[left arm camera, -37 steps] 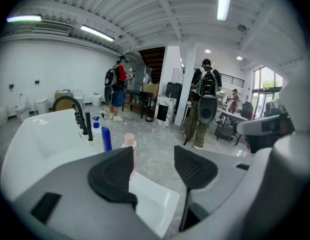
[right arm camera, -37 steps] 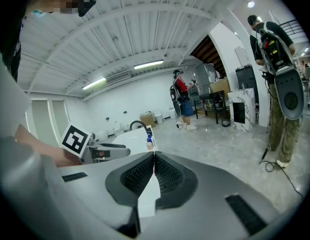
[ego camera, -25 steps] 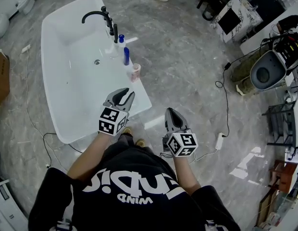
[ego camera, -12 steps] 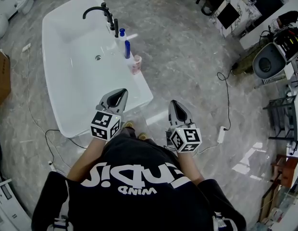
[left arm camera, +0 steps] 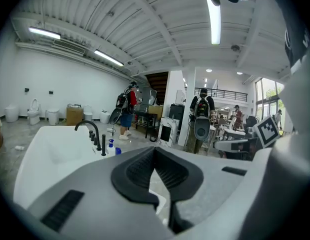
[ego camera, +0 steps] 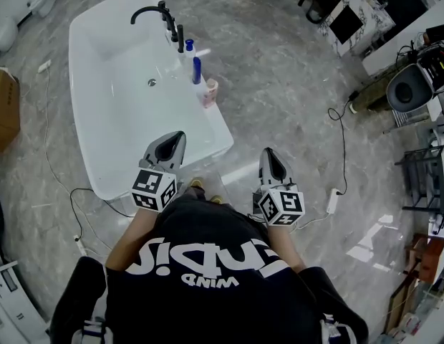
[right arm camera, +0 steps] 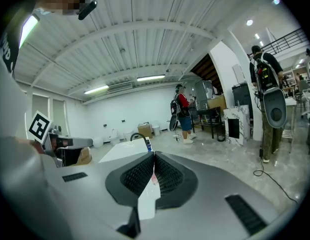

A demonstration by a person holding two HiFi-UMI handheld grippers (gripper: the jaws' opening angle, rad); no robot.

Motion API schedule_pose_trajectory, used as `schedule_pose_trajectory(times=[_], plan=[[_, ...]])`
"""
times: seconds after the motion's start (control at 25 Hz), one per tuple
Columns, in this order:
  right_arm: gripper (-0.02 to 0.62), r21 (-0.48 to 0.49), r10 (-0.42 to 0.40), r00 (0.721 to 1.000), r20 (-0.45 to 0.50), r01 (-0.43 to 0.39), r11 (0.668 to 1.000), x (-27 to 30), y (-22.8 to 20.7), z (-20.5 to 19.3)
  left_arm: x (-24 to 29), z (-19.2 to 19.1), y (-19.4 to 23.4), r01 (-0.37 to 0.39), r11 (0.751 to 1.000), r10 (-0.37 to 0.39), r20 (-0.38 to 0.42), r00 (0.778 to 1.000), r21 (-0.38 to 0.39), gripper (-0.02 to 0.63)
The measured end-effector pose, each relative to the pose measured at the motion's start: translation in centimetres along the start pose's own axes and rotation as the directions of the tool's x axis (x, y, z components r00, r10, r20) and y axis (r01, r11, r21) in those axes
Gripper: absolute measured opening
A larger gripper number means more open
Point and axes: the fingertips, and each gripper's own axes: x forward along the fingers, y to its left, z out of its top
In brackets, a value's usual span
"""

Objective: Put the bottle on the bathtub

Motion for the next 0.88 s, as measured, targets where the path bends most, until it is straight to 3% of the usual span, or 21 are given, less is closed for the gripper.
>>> schedule_pose_trajectory(times=[0.88], plan=[[0.025, 0.019, 0.009, 1.000, -0.015, -0.009, 1.000, 1.0, -0.4, -0.5, 0.9, -0.6, 0.4, -0.041, 0.998, 0.040, -0.007, 0.999, -0.047, 0.009]])
